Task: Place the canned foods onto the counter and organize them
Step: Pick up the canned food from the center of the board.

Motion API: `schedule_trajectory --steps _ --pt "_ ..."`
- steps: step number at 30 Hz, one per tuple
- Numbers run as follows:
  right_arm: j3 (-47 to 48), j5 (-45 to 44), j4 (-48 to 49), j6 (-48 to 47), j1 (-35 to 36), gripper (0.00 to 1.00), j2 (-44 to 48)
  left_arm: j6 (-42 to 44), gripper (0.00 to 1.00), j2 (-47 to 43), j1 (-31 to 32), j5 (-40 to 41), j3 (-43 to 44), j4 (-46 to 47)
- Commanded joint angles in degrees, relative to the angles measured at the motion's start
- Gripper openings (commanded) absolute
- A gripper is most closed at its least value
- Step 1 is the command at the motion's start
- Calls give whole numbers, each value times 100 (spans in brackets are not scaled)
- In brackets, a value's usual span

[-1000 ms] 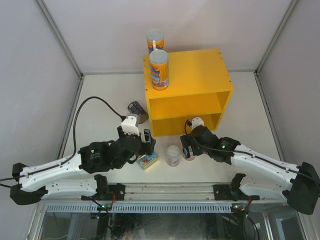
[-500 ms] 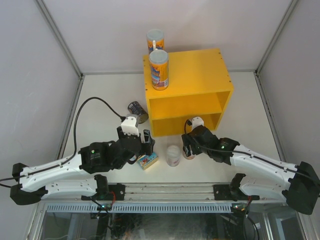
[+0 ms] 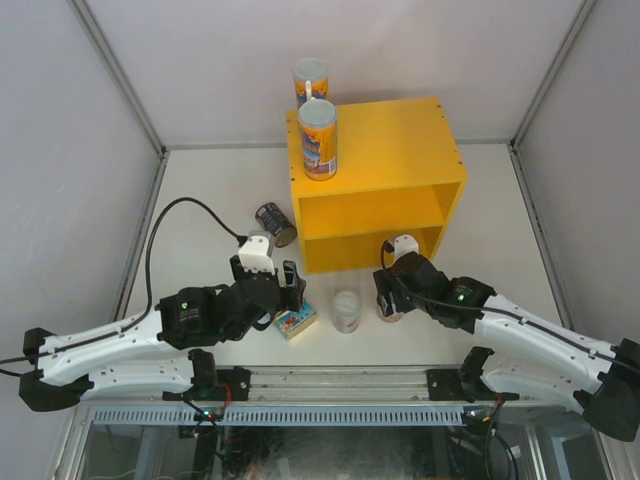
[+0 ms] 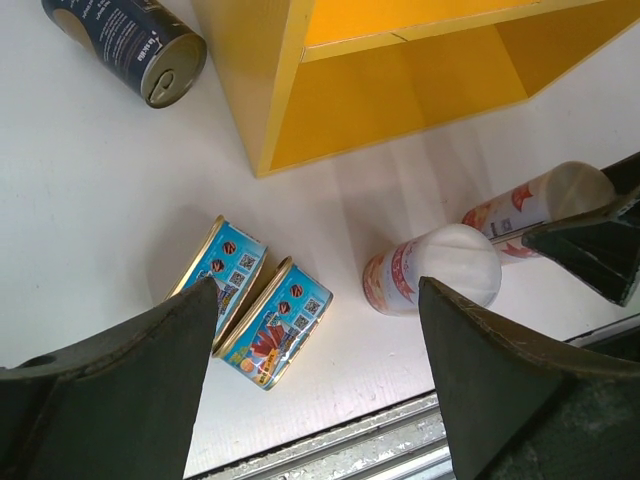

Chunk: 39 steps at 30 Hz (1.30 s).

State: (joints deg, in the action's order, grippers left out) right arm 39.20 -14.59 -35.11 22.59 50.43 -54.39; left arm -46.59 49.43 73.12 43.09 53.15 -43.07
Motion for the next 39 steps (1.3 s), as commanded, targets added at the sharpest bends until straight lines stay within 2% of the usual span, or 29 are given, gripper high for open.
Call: schedule_trajectory --steps 1,8,14,27,39 --pt "827 -290 66 -137 74 16 298 -122 85 -100 24 188 -119 99" --pt "1798 -299 -597 -191 152 15 377 -149 85 -171 19 260 -123 76" --pt "3256 -418 -1308 -368 315 14 165 -175 84 -291 18 343 -116 -14" --pt "6220 -431 -2430 -736 576 13 -796 -243 84 -440 25 367 -185 -70" --pt "8002 -646 -2857 -1027 533 13 -1895 -162 84 -476 20 511 -90 -51"
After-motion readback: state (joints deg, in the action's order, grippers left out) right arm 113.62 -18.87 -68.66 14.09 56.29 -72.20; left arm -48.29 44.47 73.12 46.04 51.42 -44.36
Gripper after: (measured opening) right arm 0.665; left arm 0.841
